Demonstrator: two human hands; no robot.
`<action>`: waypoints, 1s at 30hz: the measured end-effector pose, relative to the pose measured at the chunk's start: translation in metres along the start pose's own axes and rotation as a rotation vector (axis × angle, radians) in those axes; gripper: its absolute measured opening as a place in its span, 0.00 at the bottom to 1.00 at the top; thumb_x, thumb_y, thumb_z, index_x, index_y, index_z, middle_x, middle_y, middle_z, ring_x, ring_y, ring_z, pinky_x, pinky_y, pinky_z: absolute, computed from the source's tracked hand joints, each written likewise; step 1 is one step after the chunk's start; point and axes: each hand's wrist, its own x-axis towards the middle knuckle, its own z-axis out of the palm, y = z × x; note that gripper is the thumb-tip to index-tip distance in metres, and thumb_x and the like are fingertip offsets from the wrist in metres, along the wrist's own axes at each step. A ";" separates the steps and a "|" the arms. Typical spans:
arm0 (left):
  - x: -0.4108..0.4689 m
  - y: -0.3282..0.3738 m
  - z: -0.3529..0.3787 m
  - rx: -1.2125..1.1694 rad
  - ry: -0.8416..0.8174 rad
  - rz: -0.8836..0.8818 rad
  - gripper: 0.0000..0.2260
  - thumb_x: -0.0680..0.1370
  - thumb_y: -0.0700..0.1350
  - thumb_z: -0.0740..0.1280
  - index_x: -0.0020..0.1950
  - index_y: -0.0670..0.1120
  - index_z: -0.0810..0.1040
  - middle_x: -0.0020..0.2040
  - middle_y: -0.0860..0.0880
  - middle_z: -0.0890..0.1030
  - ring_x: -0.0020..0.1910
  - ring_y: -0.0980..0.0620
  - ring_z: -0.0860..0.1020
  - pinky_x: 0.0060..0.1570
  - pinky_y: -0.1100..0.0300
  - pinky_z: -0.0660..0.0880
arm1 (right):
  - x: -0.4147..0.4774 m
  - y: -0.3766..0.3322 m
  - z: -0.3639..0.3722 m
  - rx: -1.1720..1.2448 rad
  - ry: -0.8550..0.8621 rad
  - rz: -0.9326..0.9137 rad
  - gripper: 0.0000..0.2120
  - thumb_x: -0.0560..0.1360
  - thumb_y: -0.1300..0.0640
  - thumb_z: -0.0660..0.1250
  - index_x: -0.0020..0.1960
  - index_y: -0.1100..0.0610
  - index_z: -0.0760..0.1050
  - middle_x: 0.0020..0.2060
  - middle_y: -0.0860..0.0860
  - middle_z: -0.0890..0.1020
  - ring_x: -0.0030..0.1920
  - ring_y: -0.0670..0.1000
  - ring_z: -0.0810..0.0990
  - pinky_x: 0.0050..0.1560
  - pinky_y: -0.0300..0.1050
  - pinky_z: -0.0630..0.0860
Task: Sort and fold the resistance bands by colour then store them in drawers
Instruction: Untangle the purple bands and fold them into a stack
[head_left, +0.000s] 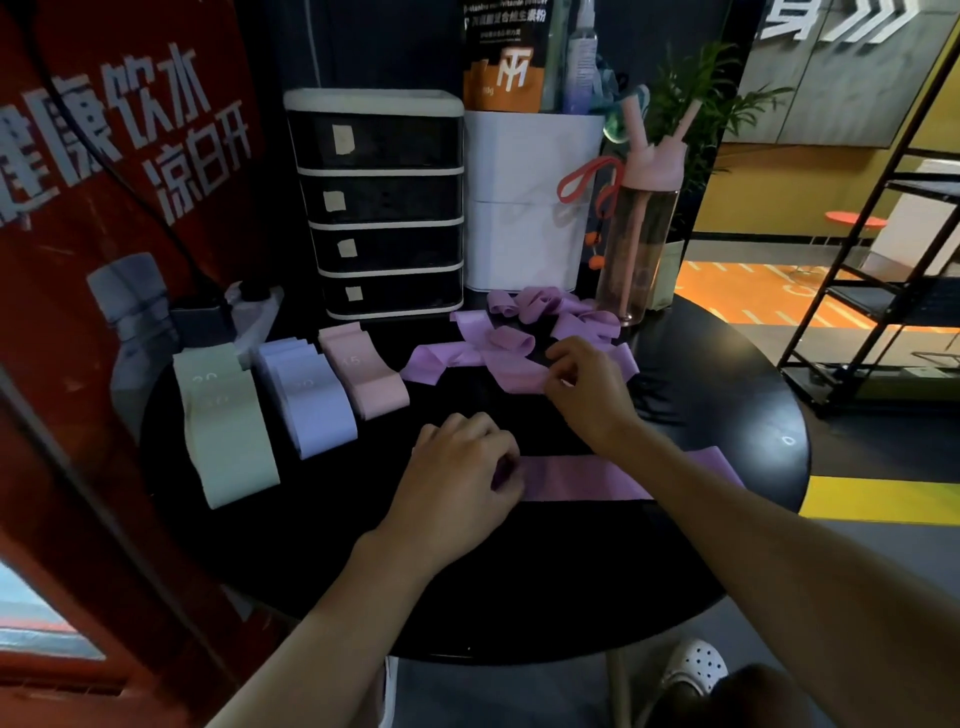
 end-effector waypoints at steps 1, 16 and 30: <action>0.000 0.000 0.000 0.003 -0.005 0.001 0.07 0.77 0.53 0.66 0.53 0.53 0.80 0.51 0.57 0.75 0.51 0.54 0.71 0.50 0.58 0.63 | -0.006 -0.002 -0.006 0.056 -0.008 -0.014 0.13 0.72 0.69 0.64 0.56 0.60 0.77 0.36 0.46 0.80 0.43 0.53 0.81 0.47 0.52 0.78; 0.001 0.006 -0.006 0.042 0.046 0.004 0.03 0.77 0.46 0.67 0.46 0.52 0.80 0.46 0.57 0.77 0.45 0.53 0.74 0.47 0.55 0.66 | -0.076 0.009 -0.058 0.141 -0.131 0.032 0.08 0.77 0.65 0.64 0.49 0.53 0.77 0.38 0.49 0.81 0.34 0.45 0.78 0.33 0.36 0.72; 0.037 0.040 0.010 -0.304 -0.023 -0.119 0.04 0.78 0.45 0.67 0.49 0.51 0.81 0.44 0.56 0.82 0.47 0.55 0.79 0.57 0.49 0.74 | -0.079 0.015 -0.064 0.397 0.090 0.069 0.19 0.73 0.72 0.65 0.39 0.48 0.81 0.36 0.46 0.84 0.36 0.45 0.81 0.39 0.45 0.79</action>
